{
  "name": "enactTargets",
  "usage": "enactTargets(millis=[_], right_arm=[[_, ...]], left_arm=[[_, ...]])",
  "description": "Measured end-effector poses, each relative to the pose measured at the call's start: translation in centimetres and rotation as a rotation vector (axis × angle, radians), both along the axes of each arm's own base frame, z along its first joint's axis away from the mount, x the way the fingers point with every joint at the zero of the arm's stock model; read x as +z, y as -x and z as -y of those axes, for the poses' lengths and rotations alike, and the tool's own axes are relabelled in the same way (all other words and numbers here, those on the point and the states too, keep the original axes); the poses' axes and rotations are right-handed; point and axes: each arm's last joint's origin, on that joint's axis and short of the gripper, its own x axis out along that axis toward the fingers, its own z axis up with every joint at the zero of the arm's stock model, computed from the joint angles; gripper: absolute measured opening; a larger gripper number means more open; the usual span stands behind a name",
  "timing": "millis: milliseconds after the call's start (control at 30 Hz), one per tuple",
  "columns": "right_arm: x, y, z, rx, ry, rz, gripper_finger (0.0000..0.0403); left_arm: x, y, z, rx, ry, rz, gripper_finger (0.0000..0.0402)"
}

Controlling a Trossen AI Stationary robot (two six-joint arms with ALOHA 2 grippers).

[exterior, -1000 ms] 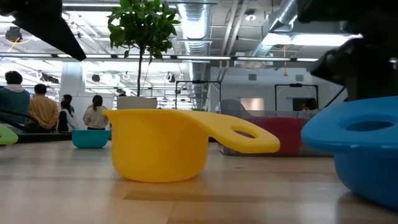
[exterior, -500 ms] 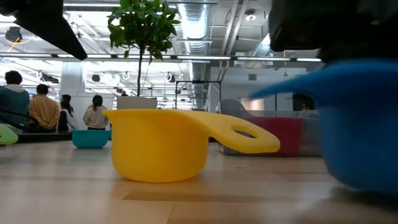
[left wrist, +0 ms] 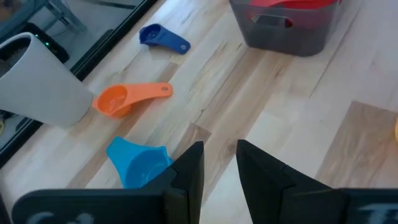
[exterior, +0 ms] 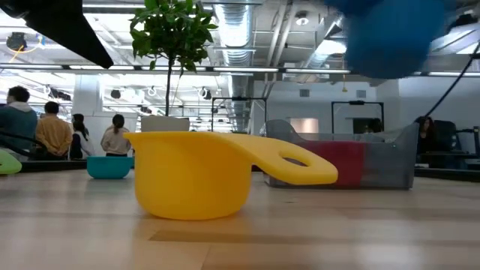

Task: Nest measuring cups in basket
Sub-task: Stack the blue measuring cup on top of the red measuring cup in the black bin

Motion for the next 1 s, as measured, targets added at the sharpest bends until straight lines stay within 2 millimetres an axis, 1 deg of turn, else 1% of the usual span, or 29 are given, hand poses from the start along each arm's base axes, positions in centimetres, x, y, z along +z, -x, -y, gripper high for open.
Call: enactTargets(millis=[100,167,267,367,533,733,833,1000], right_arm=[[1.3,0.5,2.7,-0.165,0.038,0.027,0.0011],[1.5,0.5,4.1,-0.245,0.041,0.017,0.0011],[1.1,0.0,5.9,-0.341,0.033,-0.005,0.001],[-0.3,-1.2,7.1,-0.41,0.022,-0.048,0.001],[-3.1,-2.8,7.8,-0.447,0.053,-0.135,0.001],[-5.7,-3.8,7.9,-0.482,0.046,-0.215,0.0009],[-6.4,-4.0,7.9,-0.513,0.051,-0.231,0.0015],[-6.5,-3.9,7.7,-0.488,0.067,-0.247,0.0042]], left_arm=[[0.0,-0.1,-0.1,0.012,0.007,0.008,0.0086],[0.0,-0.2,-0.2,0.026,0.015,0.014,0.0086],[0.0,-0.4,-0.5,0.047,0.023,0.024,0.0086],[0.0,-0.6,-0.7,0.061,0.025,0.027,0.0086],[0.0,-1.0,-1.2,0.085,0.026,0.028,0.0086],[0.0,-1.2,-1.6,0.097,0.023,0.025,0.0086],[0.0,-1.3,-1.6,0.099,0.025,0.024,0.0086],[0.0,-1.3,-1.6,0.1,0.029,0.022,0.0086]])
